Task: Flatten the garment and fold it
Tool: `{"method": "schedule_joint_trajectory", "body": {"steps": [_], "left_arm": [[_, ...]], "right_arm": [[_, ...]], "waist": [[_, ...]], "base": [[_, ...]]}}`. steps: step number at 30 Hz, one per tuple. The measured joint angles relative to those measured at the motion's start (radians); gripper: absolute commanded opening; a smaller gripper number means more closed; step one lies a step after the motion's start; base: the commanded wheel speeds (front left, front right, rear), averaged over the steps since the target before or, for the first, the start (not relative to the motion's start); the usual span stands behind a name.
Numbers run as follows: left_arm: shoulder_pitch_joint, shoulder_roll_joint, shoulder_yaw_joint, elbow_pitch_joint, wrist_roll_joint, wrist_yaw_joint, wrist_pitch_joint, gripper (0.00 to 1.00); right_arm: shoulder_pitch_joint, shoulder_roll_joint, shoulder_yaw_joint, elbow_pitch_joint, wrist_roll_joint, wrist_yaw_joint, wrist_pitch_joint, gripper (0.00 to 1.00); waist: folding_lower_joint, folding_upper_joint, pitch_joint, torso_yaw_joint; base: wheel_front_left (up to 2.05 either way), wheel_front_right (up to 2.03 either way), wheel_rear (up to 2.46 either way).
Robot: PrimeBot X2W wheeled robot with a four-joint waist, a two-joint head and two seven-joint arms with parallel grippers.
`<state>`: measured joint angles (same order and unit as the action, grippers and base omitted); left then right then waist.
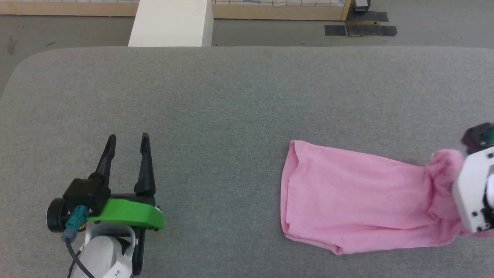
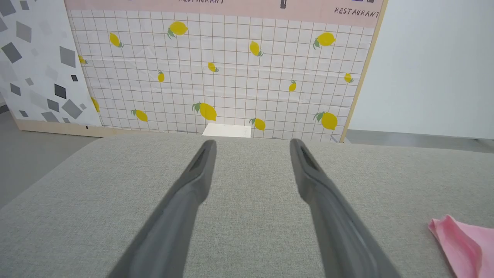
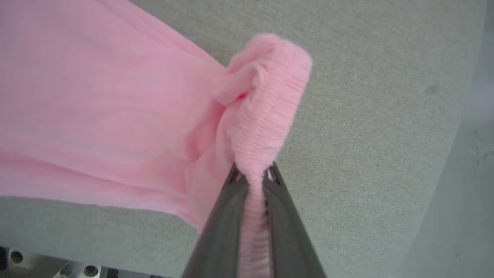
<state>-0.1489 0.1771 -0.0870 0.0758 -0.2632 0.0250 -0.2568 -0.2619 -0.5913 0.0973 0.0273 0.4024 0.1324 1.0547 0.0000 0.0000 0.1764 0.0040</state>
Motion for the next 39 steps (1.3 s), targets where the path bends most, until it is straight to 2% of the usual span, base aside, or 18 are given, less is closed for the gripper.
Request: {"method": "schedule_joint_trajectory", "body": {"steps": [4, 9, 12, 19, 24, 25, 26, 30, 34, 37, 39], "left_arm": [[0.005, -0.015, 0.007, 0.003, 0.001, -0.008, 0.000, 1.00], [0.006, -0.019, 0.012, 0.009, 0.010, -0.025, 0.000, 1.00], [0.011, -0.021, 0.017, 0.012, 0.010, -0.033, 0.000, 1.00], [0.017, -0.026, 0.031, 0.021, 0.010, -0.053, 0.000, 1.00], [0.017, -0.032, 0.039, 0.033, 0.020, -0.064, 0.000, 1.00], [0.017, -0.035, 0.041, 0.035, 0.024, -0.064, 0.000, 1.00], [0.017, -0.036, 0.042, 0.037, 0.028, -0.066, 0.000, 1.00], [0.027, -0.042, 0.053, 0.043, 0.032, -0.069, 0.000, 1.00], [0.031, -0.042, 0.065, 0.047, 0.035, -0.074, 0.000, 1.00], [0.031, -0.042, 0.073, 0.049, 0.035, -0.078, 0.000, 1.00], [0.031, -0.042, 0.076, 0.049, 0.040, -0.081, 0.000, 1.00]], "right_arm": [[0.042, 0.038, 0.040, -0.167, 0.033, 0.000, 0.073, 0.00], [0.036, 0.161, 0.103, -0.203, 0.020, 0.000, 0.070, 0.00], [0.002, 0.233, 0.160, -0.156, -0.003, 0.000, 0.044, 0.00], [-0.123, 0.345, 0.283, 0.015, -0.051, 0.000, -0.036, 0.00], [-0.171, 0.376, 0.350, 0.142, -0.073, 0.000, -0.076, 0.00], [-0.179, 0.380, 0.364, 0.165, -0.073, 0.000, -0.084, 0.35], [-0.184, 0.381, 0.375, 0.180, -0.073, 0.000, -0.095, 1.00], [-0.207, 0.385, 0.410, 0.197, -0.051, 0.000, -0.148, 1.00], [-0.231, 0.376, 0.402, 0.105, -0.006, 0.000, -0.195, 1.00], [-0.230, 0.357, 0.317, 0.021, 0.001, 0.000, -0.246, 1.00], [-0.218, 0.334, 0.218, -0.015, -0.036, 0.000, -0.278, 1.00]], "waist": [[0.0000, 0.0000, -0.009, 0.005], [0.0000, 0.0000, -0.015, 0.016], [0.0000, 0.0000, -0.018, 0.028], [0.0000, 0.0000, -0.014, 0.061], [0.0000, 0.0000, -0.006, 0.082], [0.0000, 0.0000, -0.005, 0.084], [0.0000, 0.0000, -0.005, 0.085], [0.0000, 0.0000, -0.010, 0.079], [0.0000, 0.0000, -0.019, 0.058], [0.0000, 0.0000, -0.027, 0.040], [0.0000, 0.0000, -0.033, 0.025]], "base": [[0.00, 0.00, 0.00], [0.00, 0.00, 0.00], [0.00, 0.00, 0.00], [0.00, 0.00, 0.00], [0.00, 0.00, 0.00], [0.00, 0.00, 0.00], [0.00, 0.00, 0.00], [0.00, 0.00, 0.00], [0.00, 0.00, 0.00], [0.00, 0.00, 0.00], [0.00, 0.00, 0.00]]}}
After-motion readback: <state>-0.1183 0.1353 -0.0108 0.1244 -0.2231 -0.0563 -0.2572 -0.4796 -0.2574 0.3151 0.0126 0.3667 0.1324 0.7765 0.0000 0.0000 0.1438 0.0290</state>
